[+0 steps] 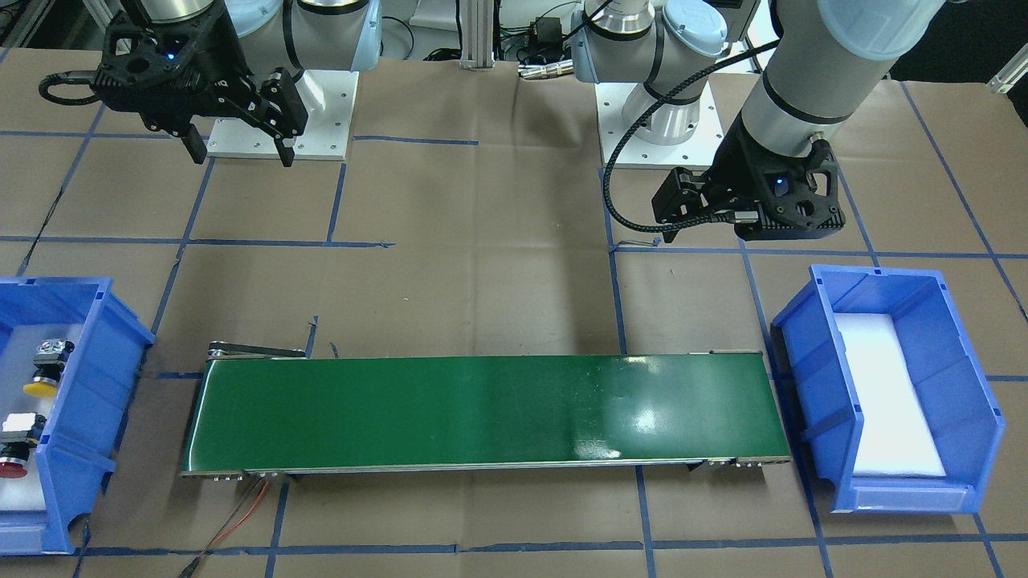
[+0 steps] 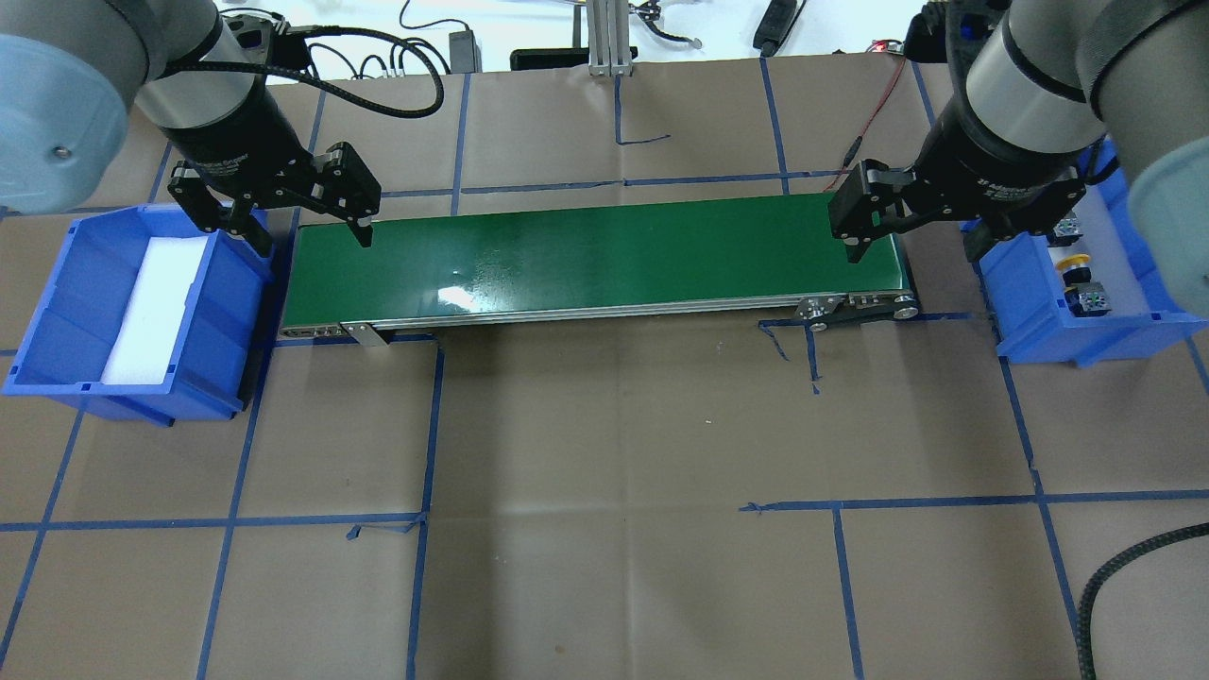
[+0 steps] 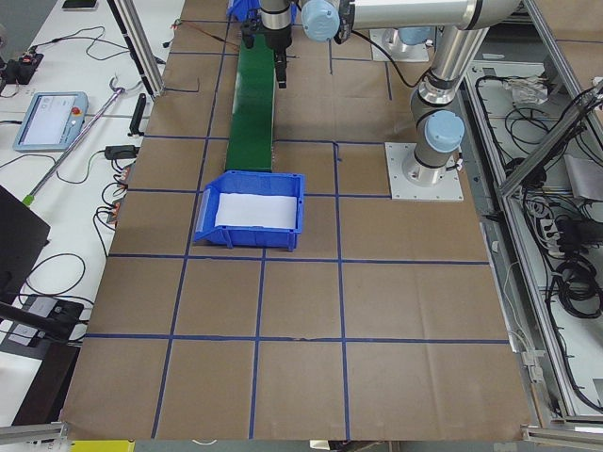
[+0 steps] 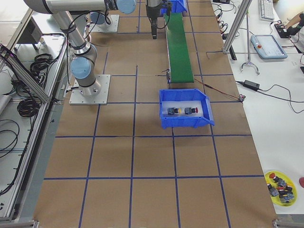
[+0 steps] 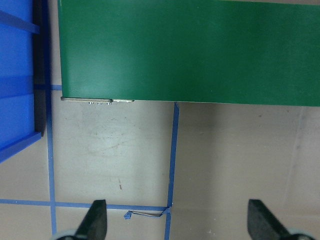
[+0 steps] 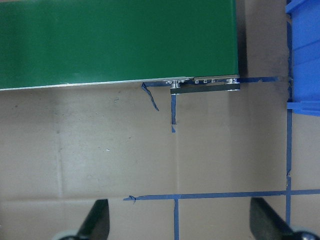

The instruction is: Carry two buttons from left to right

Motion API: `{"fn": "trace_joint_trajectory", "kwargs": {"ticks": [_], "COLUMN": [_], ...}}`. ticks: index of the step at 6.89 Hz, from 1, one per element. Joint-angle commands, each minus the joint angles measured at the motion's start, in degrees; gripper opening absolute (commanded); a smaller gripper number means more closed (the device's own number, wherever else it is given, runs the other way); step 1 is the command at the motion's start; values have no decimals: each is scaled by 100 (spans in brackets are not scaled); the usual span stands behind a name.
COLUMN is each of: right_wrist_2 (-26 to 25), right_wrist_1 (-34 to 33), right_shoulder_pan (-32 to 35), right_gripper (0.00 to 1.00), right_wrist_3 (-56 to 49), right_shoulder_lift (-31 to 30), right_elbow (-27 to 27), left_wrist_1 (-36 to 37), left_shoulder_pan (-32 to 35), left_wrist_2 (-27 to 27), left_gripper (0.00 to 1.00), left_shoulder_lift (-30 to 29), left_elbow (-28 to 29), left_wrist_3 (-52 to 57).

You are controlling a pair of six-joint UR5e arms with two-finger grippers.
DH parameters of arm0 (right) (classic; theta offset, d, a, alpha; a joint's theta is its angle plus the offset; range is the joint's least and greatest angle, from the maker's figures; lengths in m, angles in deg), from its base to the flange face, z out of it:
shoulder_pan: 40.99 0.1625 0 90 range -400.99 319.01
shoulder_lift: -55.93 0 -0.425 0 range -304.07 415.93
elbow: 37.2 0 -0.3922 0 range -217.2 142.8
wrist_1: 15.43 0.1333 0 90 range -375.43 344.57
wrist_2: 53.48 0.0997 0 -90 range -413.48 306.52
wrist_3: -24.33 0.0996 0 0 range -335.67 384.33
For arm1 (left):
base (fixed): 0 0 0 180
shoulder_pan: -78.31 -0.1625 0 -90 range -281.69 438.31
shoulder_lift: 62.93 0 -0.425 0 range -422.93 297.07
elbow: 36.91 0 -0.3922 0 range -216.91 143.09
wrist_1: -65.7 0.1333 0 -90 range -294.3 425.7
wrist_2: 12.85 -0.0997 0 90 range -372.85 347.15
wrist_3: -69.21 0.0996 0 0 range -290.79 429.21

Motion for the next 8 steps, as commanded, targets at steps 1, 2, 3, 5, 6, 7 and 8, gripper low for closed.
{"fn": "trace_joint_trajectory", "kwargs": {"ticks": [1, 2, 3, 5, 6, 7, 8], "right_wrist_2": [-8, -8, 9, 53, 53, 45, 36], "right_wrist_1": [-7, -7, -16, -24, -16, -16, -16], "right_shoulder_pan": [0, 0, 0, 0, 0, 0, 0], "right_gripper": [100, 100, 100, 100, 100, 100, 100], "right_wrist_3": [0, 0, 0, 0, 0, 0, 0], "right_shoulder_lift": [25, 43, 43, 61, 69, 78, 78], "right_elbow": [-47, -38, -38, -38, -46, -47, -55], "left_wrist_1": [0, 0, 0, -9, -9, -9, -9], "left_shoulder_pan": [0, 0, 0, 0, 0, 9, 9], "left_wrist_2": [0, 0, 0, 9, 9, 9, 9], "left_gripper": [100, 100, 100, 100, 100, 100, 100], "left_shoulder_lift": [0, 0, 0, 0, 0, 0, 0], "left_elbow": [0, 0, 0, -9, -9, -9, -9], "left_wrist_3": [0, 0, 0, -9, -9, -26, -52]}}
